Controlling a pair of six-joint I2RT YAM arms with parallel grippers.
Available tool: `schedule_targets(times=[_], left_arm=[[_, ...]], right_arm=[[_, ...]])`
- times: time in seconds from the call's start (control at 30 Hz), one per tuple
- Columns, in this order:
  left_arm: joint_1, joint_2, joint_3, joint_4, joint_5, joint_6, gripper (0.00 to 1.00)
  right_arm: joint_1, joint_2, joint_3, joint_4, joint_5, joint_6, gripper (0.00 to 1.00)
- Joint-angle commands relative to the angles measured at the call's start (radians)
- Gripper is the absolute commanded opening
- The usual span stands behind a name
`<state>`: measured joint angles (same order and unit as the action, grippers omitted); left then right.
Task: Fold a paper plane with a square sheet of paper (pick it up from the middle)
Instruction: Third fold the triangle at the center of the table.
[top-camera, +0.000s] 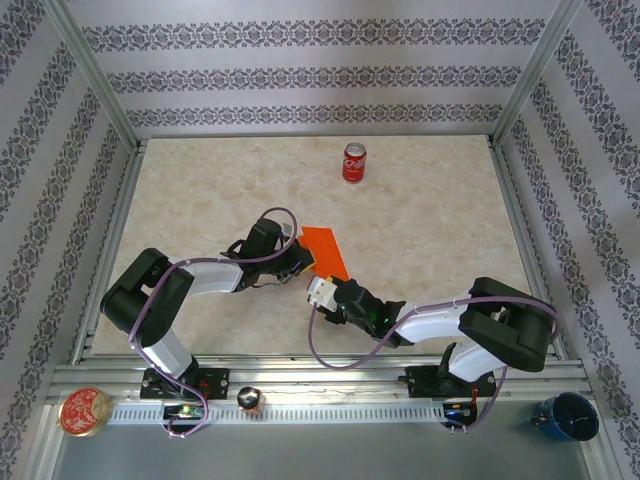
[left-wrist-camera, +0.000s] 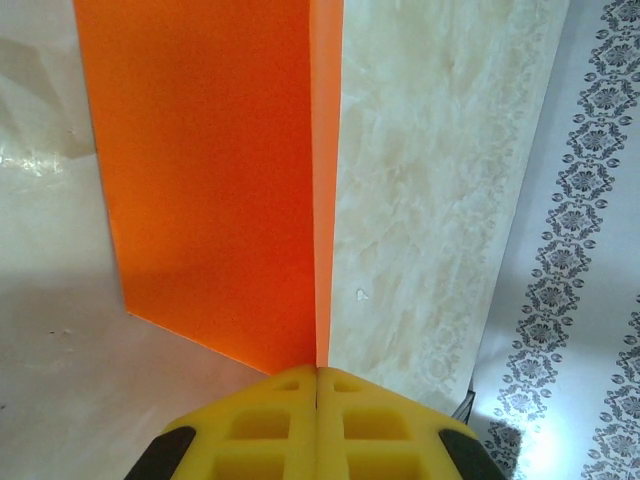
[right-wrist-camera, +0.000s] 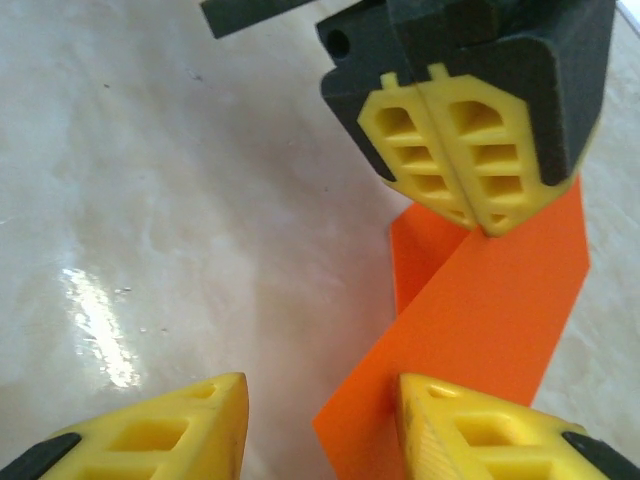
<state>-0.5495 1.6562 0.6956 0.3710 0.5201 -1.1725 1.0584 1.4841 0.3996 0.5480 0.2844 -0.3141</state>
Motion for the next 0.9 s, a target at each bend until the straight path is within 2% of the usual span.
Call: schedule_targets(times=[0.0,0.2,0.67,0.73,0.8,0.87], left_arm=[[-0.002,0.004,-0.010,0.041,0.012,-0.010,0.03],[-0.002,0.005,-0.013,0.046,0.011,-0.009,0.03],[0.003,0.011,-0.013,0.041,0.009,0.004,0.03],[0.006,0.003,-0.013,0.025,0.008,0.015,0.09],[0.015,-0.021,-0.016,-0.018,-0.015,0.031,0.25],[0.024,-0.058,-0.013,-0.085,-0.043,0.066,0.30]], right_arm=[[0.009,0.018,0.022,0.036,0.067,-0.014,0.43],[0.009,0.012,0.014,0.040,0.077,0.009,0.33],[0.008,-0.003,-0.008,0.041,0.105,0.089,0.00],[0.006,-0.005,-0.008,0.043,0.103,0.106,0.00],[0.005,-0.010,-0.007,0.040,0.081,0.120,0.00],[-0.002,-0.017,-0.006,0.032,0.038,0.142,0.00]])
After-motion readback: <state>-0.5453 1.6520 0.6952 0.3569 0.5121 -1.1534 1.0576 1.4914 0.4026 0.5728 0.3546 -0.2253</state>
